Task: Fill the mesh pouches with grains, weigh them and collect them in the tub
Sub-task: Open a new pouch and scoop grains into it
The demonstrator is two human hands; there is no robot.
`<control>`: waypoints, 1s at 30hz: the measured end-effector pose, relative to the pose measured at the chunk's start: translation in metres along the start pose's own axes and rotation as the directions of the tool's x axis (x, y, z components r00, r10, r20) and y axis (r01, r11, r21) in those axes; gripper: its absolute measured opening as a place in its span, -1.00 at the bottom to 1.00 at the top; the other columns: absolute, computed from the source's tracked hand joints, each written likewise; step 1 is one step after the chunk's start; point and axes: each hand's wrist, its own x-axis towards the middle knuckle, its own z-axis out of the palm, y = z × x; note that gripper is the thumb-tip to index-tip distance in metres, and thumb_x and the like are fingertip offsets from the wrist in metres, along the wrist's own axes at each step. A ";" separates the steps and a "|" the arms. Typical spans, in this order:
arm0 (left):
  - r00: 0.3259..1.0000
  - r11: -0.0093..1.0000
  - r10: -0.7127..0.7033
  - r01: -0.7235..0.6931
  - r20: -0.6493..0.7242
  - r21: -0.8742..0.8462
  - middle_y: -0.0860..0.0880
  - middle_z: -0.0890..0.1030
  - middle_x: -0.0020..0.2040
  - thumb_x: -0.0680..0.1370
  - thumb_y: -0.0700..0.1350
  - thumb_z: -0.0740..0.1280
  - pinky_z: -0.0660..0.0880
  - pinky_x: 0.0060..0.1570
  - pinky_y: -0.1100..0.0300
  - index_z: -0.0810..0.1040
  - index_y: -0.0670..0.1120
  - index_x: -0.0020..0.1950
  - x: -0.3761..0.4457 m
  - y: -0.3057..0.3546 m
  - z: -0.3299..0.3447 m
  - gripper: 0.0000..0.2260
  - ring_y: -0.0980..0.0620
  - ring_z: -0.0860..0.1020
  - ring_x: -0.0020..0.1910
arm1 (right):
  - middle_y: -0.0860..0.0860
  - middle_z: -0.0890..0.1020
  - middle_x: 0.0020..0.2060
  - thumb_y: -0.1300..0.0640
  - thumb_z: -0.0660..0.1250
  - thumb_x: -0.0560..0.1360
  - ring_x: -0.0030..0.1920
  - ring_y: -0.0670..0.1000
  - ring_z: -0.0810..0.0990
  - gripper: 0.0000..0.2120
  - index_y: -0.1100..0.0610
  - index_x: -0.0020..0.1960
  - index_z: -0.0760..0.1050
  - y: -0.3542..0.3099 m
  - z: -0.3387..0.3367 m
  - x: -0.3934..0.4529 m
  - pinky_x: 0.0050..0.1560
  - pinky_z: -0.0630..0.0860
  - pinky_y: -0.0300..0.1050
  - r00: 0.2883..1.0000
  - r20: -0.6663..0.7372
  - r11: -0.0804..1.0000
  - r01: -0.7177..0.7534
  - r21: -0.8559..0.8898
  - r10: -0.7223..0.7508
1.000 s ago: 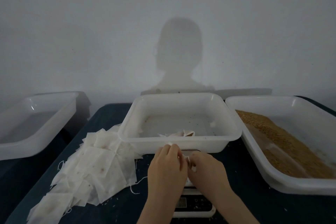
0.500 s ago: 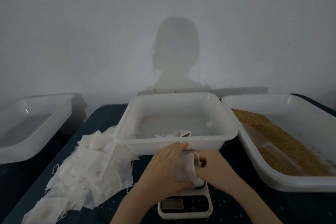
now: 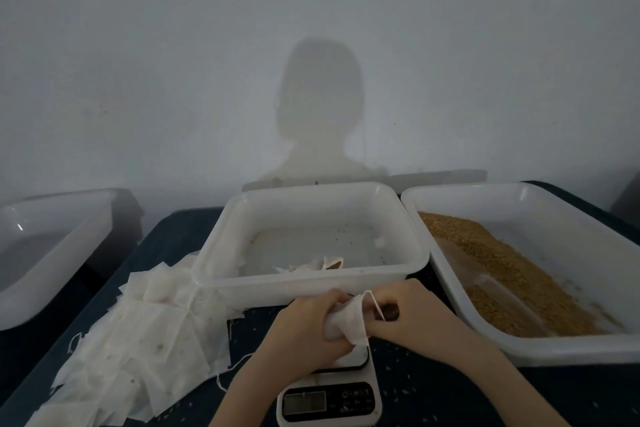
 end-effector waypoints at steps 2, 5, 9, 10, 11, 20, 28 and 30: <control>1.000 1.000 0.006 -0.006 -0.003 -0.023 0.26 0.58 -0.20 0.33 0.29 0.30 0.39 -0.27 0.42 0.48 0.22 -0.02 0.004 0.002 0.002 -0.71 0.30 0.53 -0.21 | -0.21 0.65 -0.20 -0.26 0.32 0.37 -0.20 -0.15 0.60 -0.81 -0.28 -0.07 0.62 0.003 -0.007 -0.002 -0.17 0.54 -0.19 1.000 -0.024 1.000 -0.001 0.016 0.001; 1.000 0.999 0.001 -0.002 -0.008 -0.047 0.20 0.60 -0.21 0.35 0.27 0.31 0.52 -0.25 0.27 0.51 0.17 -0.04 0.010 0.004 0.003 -0.72 0.24 0.55 -0.24 | -0.23 0.64 -0.14 -0.05 0.37 0.48 -0.11 -0.21 0.59 -0.88 -0.13 -0.03 0.66 0.008 -0.021 -0.006 -0.12 0.50 -0.31 0.997 -0.082 0.998 0.014 0.069 -0.008; 1.000 1.000 0.005 -0.005 -0.003 -0.024 0.26 0.59 -0.18 0.38 0.22 0.33 0.53 -0.23 0.26 0.49 0.20 -0.05 0.013 0.004 0.002 -0.79 0.25 0.56 -0.22 | -0.27 0.63 -0.13 -0.08 0.30 0.46 -0.10 -0.27 0.57 -0.88 -0.25 -0.03 0.56 0.034 -0.059 -0.015 -0.10 0.50 -0.37 0.948 -0.309 0.997 -0.074 0.008 0.073; 1.000 1.000 0.007 -0.008 -0.005 -0.017 0.27 0.59 -0.18 0.38 0.22 0.33 0.51 -0.25 0.30 0.49 0.21 -0.06 0.014 0.005 0.002 -0.80 0.26 0.55 -0.22 | -0.27 0.62 -0.11 -0.08 0.30 0.48 -0.11 -0.27 0.56 -0.87 -0.24 -0.01 0.56 0.049 -0.072 -0.017 -0.15 0.49 -0.37 0.918 -0.383 0.988 -0.141 -0.060 0.108; 1.000 1.000 0.007 -0.007 -0.005 -0.010 0.28 0.58 -0.18 0.39 0.22 0.33 0.48 -0.26 0.33 0.48 0.21 -0.06 0.015 0.006 0.001 -0.81 0.27 0.55 -0.21 | -0.26 0.62 -0.06 -0.08 0.30 0.50 -0.10 -0.27 0.55 -0.85 -0.22 0.05 0.56 0.067 -0.085 -0.019 -0.15 0.45 -0.37 0.889 -0.427 0.957 -0.249 -0.152 0.164; 0.999 1.000 -0.019 0.019 0.037 0.018 0.28 0.59 -0.19 0.33 0.32 0.24 0.50 -0.17 0.29 0.48 0.23 -0.07 0.026 0.022 0.016 -0.72 0.29 0.54 -0.20 | -0.18 0.60 -0.03 -0.38 0.26 0.41 -0.09 -0.19 0.57 -0.54 -0.06 0.06 0.61 0.170 -0.125 -0.032 0.01 0.52 -0.20 0.814 -0.112 0.712 -0.557 -0.428 0.570; 1.000 0.998 0.027 -0.028 0.005 0.064 0.38 0.51 -0.28 0.33 0.31 0.24 0.36 -0.33 0.38 0.40 0.39 -0.23 0.031 0.027 0.032 -0.92 0.32 0.49 -0.27 | -0.05 0.60 -0.13 -0.03 0.37 0.45 -0.12 -0.03 0.58 -0.84 0.02 -0.02 0.56 0.171 -0.134 -0.037 -0.03 0.57 -0.05 0.766 -0.391 0.680 -0.638 -0.361 0.510; 1.000 0.999 0.025 -0.025 0.000 0.043 0.31 0.50 -0.31 0.35 0.29 0.25 0.48 -0.25 0.25 0.40 0.34 -0.27 0.031 0.025 0.035 -0.91 0.24 0.48 -0.31 | -0.06 0.58 -0.22 -0.03 0.36 0.45 -0.18 -0.03 0.58 -0.86 0.04 -0.10 0.55 0.167 -0.137 -0.040 -0.10 0.56 -0.10 0.724 -0.463 0.589 -0.688 -0.424 0.511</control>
